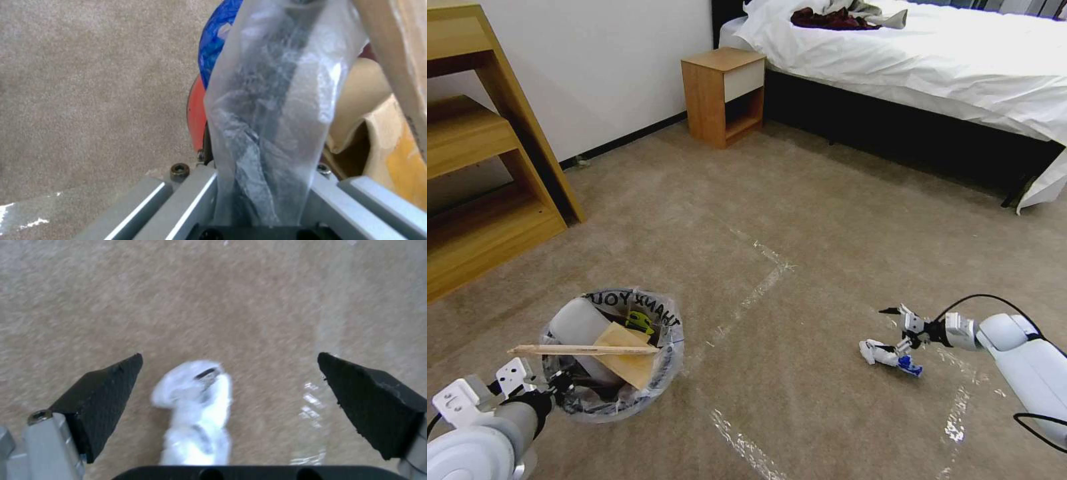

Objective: Pick up the trash bin and place the garbage on the floor into it.

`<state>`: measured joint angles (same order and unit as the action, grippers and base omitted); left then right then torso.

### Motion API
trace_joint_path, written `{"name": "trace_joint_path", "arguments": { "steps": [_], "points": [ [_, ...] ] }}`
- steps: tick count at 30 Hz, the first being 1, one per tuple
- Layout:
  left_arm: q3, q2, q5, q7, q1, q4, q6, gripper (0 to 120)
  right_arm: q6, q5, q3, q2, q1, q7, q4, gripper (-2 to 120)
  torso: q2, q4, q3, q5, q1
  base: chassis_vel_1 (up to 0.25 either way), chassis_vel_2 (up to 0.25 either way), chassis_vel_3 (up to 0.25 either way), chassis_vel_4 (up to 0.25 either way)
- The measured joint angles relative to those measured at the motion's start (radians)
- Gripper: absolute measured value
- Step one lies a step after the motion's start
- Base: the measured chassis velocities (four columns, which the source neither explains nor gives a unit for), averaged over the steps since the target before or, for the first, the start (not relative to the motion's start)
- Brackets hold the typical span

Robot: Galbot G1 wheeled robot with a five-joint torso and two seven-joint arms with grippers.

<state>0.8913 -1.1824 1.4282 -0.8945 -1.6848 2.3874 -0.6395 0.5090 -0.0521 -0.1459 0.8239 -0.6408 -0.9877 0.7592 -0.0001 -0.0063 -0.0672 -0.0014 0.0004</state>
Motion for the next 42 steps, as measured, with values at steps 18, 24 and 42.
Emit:
{"name": "trace_joint_path", "arguments": {
  "steps": [18,24,42],
  "points": [
    [-0.011,-0.021,-0.026,0.007,-0.005,-0.004,0.000,0,0.021,-0.073,-0.012,0.026,0.000,0.022,-0.102,100,0.000,0.0000,0.000,0.0001,0.000,0.000,0.000,0.000,0.000],
    [-0.016,-0.023,-0.035,0.011,-0.005,-0.006,0.000,0,0.022,-0.095,-0.018,0.033,0.015,0.047,-0.119,100,0.000,0.0000,0.000,0.0001,0.000,0.000,0.000,0.000,0.000],
    [-0.020,-0.027,-0.050,0.014,-0.007,-0.018,0.000,0,0.018,-0.109,-0.015,0.106,0.059,0.123,-0.264,100,0.000,0.0000,0.000,0.0001,0.000,0.000,0.000,0.000,0.000]
  ]
}}
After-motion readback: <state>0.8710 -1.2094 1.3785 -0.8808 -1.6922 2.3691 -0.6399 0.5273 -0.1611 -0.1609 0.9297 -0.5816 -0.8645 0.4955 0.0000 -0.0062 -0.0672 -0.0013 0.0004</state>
